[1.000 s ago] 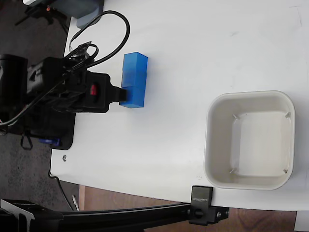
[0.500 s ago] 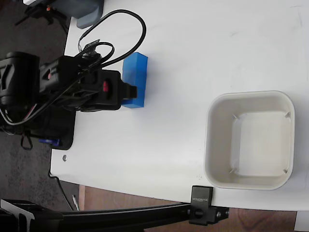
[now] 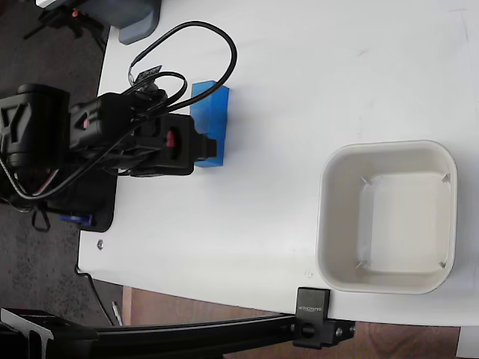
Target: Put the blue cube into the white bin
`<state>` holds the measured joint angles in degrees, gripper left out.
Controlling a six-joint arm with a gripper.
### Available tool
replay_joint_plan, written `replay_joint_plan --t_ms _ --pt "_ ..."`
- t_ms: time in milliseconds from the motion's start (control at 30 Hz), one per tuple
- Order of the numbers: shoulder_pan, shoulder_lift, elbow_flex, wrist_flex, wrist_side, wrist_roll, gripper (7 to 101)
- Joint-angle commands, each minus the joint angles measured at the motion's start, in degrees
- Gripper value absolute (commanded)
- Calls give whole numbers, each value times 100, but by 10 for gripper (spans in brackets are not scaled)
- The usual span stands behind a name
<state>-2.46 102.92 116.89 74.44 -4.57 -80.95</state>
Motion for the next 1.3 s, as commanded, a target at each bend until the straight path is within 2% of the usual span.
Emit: replay_joint_plan --t_ms 33,233,333,433,567,667,767,833,967,1000,1067,1200,1300 --pt "35 53 -70 -70 -105 -281 780" --pt "44 -9 18 -123 -18 -185 680" --pt "44 53 97 -185 35 -97 535" --pt "9 176 62 -185 158 88 457" --pt "-9 299 -202 18 352 334 352" --pt "-18 483 -431 264 536 589 315" --pt "-9 958 -545 431 668 1028 298" --pt "0 1389 -510 352 703 1406 293" --pt "-9 1837 -606 132 782 2936 266" --pt "-18 1925 -589 -18 835 3428 266" --pt "-44 2136 -334 -677 958 4482 266" --pt "132 2408 536 -2892 1230 5730 263" --pt "290 2250 817 -4368 1415 6152 263"
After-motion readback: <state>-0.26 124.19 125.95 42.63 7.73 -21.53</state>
